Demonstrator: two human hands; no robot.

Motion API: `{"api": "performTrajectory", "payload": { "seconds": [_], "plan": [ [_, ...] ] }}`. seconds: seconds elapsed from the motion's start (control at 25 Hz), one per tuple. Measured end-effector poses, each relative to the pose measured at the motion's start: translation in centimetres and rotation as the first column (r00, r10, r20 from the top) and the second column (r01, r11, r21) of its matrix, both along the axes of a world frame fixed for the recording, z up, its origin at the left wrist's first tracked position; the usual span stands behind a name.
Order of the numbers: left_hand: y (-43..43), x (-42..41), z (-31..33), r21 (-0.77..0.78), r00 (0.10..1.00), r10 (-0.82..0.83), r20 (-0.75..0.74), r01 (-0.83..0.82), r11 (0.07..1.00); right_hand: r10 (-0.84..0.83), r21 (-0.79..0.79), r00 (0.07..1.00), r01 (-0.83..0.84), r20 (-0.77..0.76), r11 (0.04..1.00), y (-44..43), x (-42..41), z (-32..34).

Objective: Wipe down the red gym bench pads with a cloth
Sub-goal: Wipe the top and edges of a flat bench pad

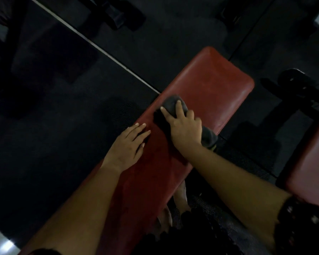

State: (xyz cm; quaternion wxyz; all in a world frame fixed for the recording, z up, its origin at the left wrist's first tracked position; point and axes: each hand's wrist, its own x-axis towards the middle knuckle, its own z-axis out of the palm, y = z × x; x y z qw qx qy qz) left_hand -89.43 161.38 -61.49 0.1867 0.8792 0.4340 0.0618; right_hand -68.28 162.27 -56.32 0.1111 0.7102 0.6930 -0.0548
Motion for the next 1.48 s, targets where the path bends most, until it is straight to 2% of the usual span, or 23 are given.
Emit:
{"api": "performTrajectory", "payload": {
  "seconds": [0.16,0.28,0.4,0.56,0.72,0.84,1.0,1.2,1.32,1.48],
  "plan": [
    [-0.8,0.4,-0.6,-0.077,0.997,0.065,0.044,-0.062,0.995,0.127,0.014,0.992,-0.127,-0.006,0.992,3.4,-2.2,-0.1],
    [-1.0,-0.4,-0.5,-0.048,0.996,0.089,0.027,-0.087,0.995,0.222,0.061,0.975,-0.222,0.020,0.973,-0.4,-1.7,-0.7],
    [-1.5,-2.1,0.0,-0.008,0.997,0.060,-0.043,-0.060,0.998,0.186,0.097,0.982,-0.184,-0.013,0.978,-7.1,1.2,-1.0],
    [-1.8,-3.4,-0.1,-0.083,0.996,0.009,-0.084,-0.016,0.996,0.074,0.069,0.997,-0.073,-0.014,0.995,-14.5,5.0,-0.2],
    [-2.0,-3.2,-0.2,-0.111,0.996,0.035,-0.084,-0.044,0.993,-0.038,0.038,0.998,0.040,-0.052,0.998,-17.6,3.5,0.7],
    [-1.8,-3.4,0.1,-0.106,0.998,0.027,-0.058,-0.033,0.994,0.008,0.065,0.996,-0.002,-0.085,0.998,-15.9,0.6,0.4],
    [-2.1,-4.9,0.2,-0.098,0.997,0.027,-0.068,-0.034,0.995,0.084,0.088,0.995,-0.080,-0.045,0.993,-8.2,-2.9,-0.6],
    [-3.5,-7.0,0.4,-0.084,0.996,0.024,-0.089,-0.031,0.996,0.231,-0.036,0.972,-0.232,-0.030,0.972,-0.3,-7.2,0.2],
    [-3.8,-6.6,0.6,-0.101,0.997,0.040,-0.071,-0.047,0.994,0.280,-0.002,0.960,-0.280,-0.010,0.960,-1.7,-7.0,-0.3],
    [-4.4,-7.1,1.5,-0.121,0.996,0.062,-0.071,-0.070,0.990,0.303,0.130,0.953,-0.304,0.030,0.944,-8.6,-2.4,-0.8]
  ]
}}
